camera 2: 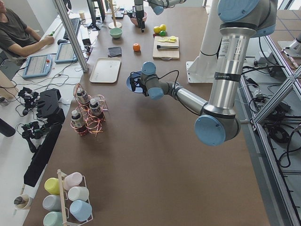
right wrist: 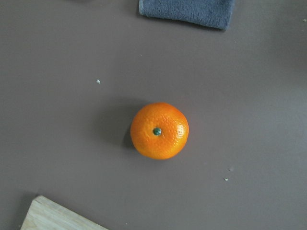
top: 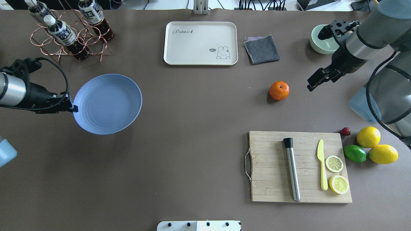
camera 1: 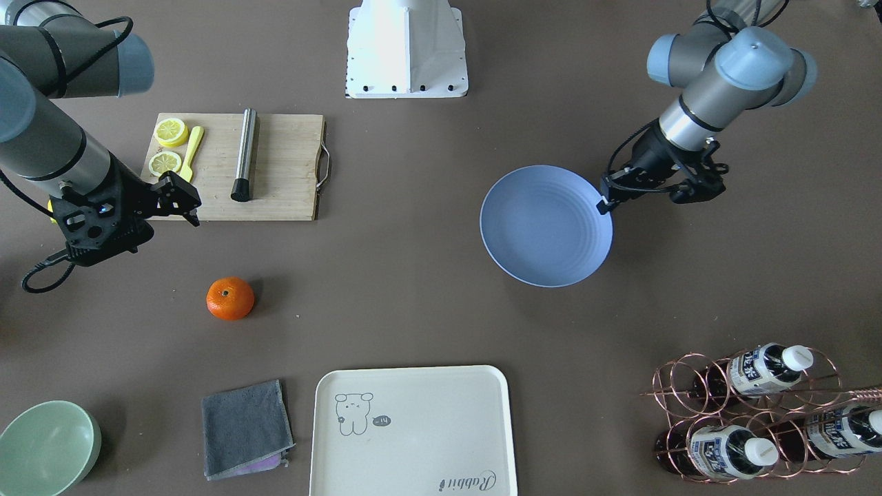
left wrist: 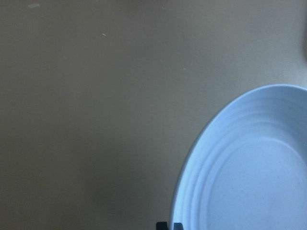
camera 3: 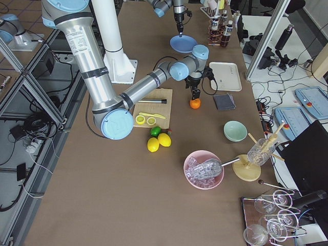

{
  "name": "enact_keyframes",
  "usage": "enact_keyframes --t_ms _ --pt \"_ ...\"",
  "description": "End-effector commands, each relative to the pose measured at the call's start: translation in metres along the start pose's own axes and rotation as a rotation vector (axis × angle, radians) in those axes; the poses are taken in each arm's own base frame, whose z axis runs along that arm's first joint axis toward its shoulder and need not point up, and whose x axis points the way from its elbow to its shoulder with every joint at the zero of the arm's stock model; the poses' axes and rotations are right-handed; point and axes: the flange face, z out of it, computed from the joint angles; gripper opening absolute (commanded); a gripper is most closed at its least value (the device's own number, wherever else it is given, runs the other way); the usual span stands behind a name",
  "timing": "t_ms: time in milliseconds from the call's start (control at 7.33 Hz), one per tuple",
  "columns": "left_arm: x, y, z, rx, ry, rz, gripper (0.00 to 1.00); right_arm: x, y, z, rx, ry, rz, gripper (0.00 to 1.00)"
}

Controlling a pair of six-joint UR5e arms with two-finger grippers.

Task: Pick orange to plate
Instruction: 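Push the blue plate inward with left gripper while right reaches the orange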

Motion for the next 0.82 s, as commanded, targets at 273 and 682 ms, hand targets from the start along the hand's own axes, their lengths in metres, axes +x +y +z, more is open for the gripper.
enact_keyframes --t_ms 273,682 --pt "0.128 0.116 0.072 0.032 -0.049 -0.043 0.0 -0.023 -0.024 0.025 -0.003 0.062 0.029 1.0" --pt "0.132 0.132 0.089 0.021 -0.061 -0.029 0.0 -0.031 -0.03 0.032 -0.011 0.06 0.056 1.0"
